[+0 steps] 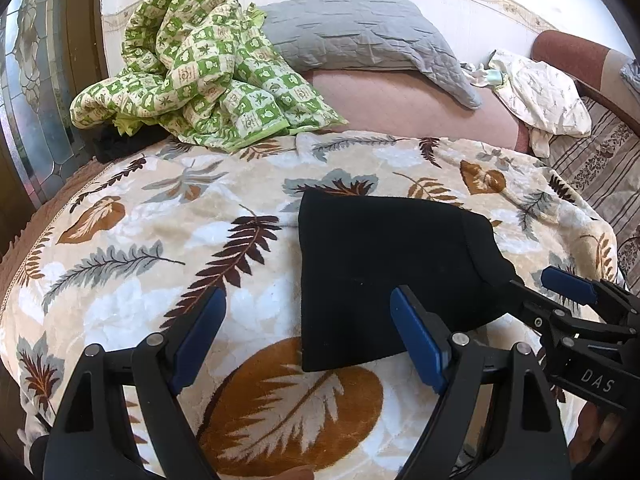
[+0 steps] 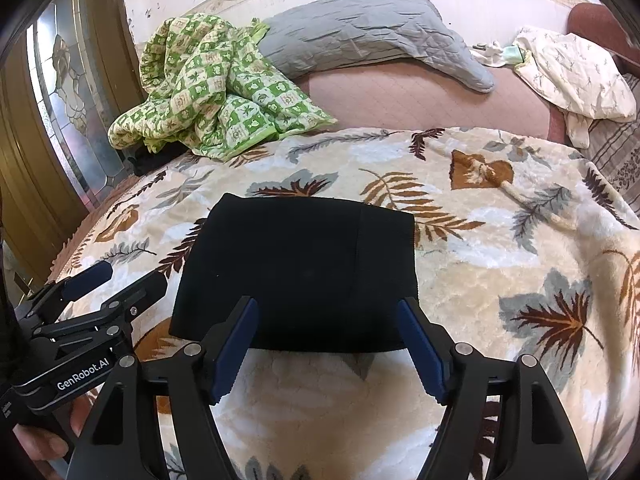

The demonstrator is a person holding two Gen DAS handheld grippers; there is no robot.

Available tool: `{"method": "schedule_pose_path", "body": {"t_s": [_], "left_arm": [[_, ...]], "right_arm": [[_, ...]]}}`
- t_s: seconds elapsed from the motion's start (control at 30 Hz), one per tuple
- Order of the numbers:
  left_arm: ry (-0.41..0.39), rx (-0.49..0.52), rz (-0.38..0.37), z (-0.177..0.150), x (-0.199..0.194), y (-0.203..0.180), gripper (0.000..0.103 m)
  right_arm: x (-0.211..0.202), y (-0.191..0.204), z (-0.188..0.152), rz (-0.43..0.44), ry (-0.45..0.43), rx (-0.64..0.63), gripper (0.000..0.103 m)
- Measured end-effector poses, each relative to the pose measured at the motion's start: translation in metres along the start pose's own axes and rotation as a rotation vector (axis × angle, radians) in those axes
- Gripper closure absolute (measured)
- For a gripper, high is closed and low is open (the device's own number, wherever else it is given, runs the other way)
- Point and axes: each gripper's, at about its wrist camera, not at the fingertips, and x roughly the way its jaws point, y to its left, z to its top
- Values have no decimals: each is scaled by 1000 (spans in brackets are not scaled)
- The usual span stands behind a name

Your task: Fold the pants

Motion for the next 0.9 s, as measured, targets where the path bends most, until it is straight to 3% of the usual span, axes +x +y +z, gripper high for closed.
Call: {"method": "schedule_pose_path", "body": {"t_s": [0.9], "left_arm": [[46,-16,-12,-7,20,5,18]], "right_arm": [[20,1,-5,-17,35,7,27]]}}
